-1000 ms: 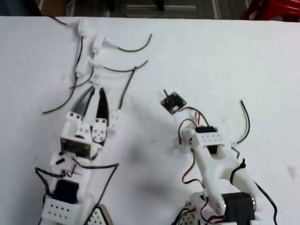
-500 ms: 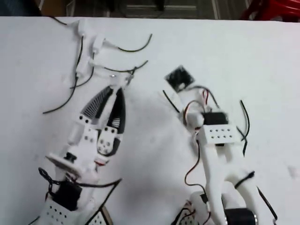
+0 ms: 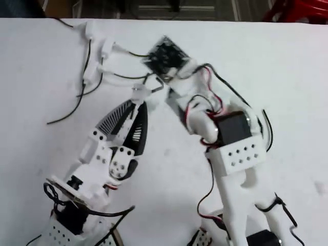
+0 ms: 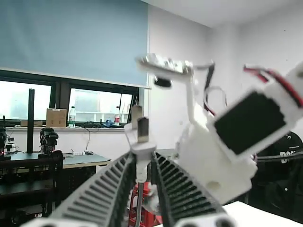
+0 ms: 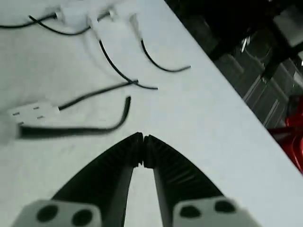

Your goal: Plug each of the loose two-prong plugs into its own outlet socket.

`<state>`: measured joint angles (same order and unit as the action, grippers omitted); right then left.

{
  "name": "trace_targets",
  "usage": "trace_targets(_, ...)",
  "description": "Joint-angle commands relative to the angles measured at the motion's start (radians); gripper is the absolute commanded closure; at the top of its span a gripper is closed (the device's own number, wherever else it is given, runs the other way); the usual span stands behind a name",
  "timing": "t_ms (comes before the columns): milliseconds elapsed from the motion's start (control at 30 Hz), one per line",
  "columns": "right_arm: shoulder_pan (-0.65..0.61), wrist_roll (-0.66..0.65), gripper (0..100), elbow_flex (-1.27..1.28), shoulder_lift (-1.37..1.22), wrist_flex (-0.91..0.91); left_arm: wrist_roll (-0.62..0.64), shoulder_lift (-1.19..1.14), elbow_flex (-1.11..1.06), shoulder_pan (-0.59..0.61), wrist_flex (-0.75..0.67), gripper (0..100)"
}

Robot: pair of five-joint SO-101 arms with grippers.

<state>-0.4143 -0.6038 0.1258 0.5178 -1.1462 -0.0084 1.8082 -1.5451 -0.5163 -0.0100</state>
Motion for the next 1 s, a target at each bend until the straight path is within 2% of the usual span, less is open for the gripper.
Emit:
trace_targets(0,-0.081,0.003,98.0,-0.137,-0.033,-0.005,0.006,0.013,0.038,-0.018,-0.014,98)
trace_targets(167,-0.159,0.002,98.0,-0.236,-0.061,-0.008,0.006,0.013,0.038,-0.018,0.038,98)
trace_targets(267,-0.156,0.000,98.0,-0.276,-0.067,-0.008,0.006,0.013,0.041,-0.015,0.037,98)
trace_targets(467,-0.010,-0.092,98.0,-0.226,-0.070,-0.002,0.006,0.015,0.044,-0.012,0.035,98)
trace_targets(600,0.042,-0.117,98.0,-0.203,-0.071,0.081,0.008,0.015,0.044,-0.018,0.035,98)
trace_targets(800,-0.008,-0.117,98.0,-0.204,-0.071,0.176,0.008,0.015,0.041,-0.016,0.037,98)
trace_targets(967,-0.071,-0.110,98.0,-0.199,-0.071,0.171,0.008,0.013,0.026,-0.010,0.063,98)
